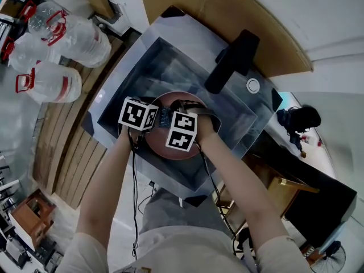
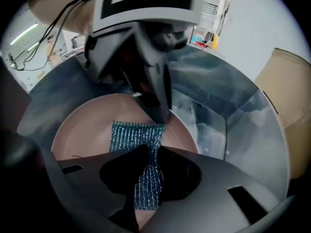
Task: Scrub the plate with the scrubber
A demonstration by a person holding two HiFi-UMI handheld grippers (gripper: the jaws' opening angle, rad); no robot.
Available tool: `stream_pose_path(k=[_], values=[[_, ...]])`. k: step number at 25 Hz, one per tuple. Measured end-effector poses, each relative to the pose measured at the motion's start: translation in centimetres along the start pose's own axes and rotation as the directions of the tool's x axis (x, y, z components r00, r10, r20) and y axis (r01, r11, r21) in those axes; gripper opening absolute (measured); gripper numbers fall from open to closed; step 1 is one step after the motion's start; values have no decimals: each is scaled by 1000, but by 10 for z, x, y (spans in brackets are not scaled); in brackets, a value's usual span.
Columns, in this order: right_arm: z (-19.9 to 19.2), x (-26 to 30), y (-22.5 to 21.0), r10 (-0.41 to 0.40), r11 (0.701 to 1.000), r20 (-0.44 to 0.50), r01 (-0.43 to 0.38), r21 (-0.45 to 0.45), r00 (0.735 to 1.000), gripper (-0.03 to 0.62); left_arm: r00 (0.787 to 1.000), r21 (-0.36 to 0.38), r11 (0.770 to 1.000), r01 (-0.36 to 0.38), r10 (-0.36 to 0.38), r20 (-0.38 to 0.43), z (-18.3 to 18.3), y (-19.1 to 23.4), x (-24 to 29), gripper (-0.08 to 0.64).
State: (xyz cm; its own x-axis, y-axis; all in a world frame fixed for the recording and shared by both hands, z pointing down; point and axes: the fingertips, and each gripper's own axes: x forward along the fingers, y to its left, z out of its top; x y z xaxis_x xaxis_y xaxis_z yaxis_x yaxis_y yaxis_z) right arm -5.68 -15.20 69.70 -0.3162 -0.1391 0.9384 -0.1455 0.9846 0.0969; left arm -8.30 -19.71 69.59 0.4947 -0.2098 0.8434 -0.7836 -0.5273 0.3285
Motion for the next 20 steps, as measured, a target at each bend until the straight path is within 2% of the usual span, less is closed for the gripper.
stream_pose_path(k=[3, 5, 8, 10, 13, 16, 20], values=[[-29, -6, -28, -73, 995, -72, 77, 63, 995, 107, 1000, -3, 1000, -4, 4, -2, 0, 2, -1, 58], [-54, -14, -29, -62, 994, -160, 76, 83, 985, 107, 1000, -7, 1000, -1, 1, -3, 0, 1, 0, 58], [-89, -27, -5, 16, 999, -314, -5, 38, 949, 107, 1000, -11, 1000, 3, -3, -3, -1, 0, 0, 58], [-98, -33, 20, 80, 997, -349, -78, 22, 934, 107, 1000, -12, 1000, 2, -2, -1, 0, 1, 0, 58], [-89, -35, 59, 156, 987, -307, -163, 3, 939, 107, 1000, -20, 1000, -1, 0, -3, -2, 2, -1, 58], [-62, -33, 95, 205, 974, -207, -220, -49, 957, 107, 1000, -25, 1000, 2, -2, -2, -1, 1, 0, 58], [-14, -19, 119, 214, 971, -50, -218, -102, 976, 107, 1000, -27, 1000, 6, -6, 1, -1, -1, 1, 62]])
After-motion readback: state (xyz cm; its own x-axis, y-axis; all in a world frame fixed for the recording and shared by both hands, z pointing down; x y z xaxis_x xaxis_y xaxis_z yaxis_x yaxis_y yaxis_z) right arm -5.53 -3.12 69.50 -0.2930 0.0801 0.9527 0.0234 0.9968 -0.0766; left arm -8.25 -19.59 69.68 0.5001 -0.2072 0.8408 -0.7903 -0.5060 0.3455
